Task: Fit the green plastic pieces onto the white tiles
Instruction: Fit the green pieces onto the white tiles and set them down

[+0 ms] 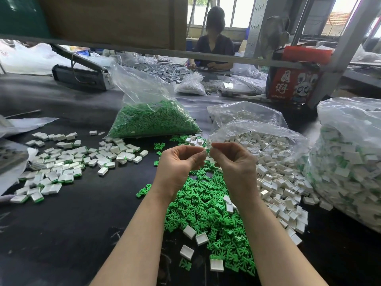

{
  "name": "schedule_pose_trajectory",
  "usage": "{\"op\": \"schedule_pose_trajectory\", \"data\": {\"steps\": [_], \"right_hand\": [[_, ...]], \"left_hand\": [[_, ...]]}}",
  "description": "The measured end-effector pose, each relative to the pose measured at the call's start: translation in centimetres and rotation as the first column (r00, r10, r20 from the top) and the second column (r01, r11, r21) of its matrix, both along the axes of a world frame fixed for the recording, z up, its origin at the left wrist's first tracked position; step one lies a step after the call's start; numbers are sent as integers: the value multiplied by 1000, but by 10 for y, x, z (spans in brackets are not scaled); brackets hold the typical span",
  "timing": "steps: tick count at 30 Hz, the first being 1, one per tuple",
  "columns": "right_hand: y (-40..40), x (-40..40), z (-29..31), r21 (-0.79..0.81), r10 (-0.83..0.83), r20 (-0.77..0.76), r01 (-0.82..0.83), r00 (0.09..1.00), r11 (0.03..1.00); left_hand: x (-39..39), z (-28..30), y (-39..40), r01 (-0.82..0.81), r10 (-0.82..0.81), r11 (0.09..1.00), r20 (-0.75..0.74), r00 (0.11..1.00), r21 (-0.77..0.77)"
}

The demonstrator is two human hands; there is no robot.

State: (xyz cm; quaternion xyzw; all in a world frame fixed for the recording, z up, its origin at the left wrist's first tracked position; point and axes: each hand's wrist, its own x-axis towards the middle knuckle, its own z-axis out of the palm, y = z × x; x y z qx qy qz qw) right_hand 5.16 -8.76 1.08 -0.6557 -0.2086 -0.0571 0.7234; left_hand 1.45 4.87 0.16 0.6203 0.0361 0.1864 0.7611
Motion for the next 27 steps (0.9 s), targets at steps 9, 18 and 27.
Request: {"op": "schedule_pose_trajectory", "data": {"steps": [9,18,27], "right_hand": [[1,0,0,-21,-12,21,13,1000,1000],[2,3,-2,-59,-5,46,8,999,998],[-3,9,-4,200,235,-289,-182,928,963]], "left_hand": [[0,-1,1,-11,12,998,-17,1000,61],[-1,0,0,-17,17,999,-11,1000,38],[-1,-1,0,-10,11,996,-18,1000,89]]}}
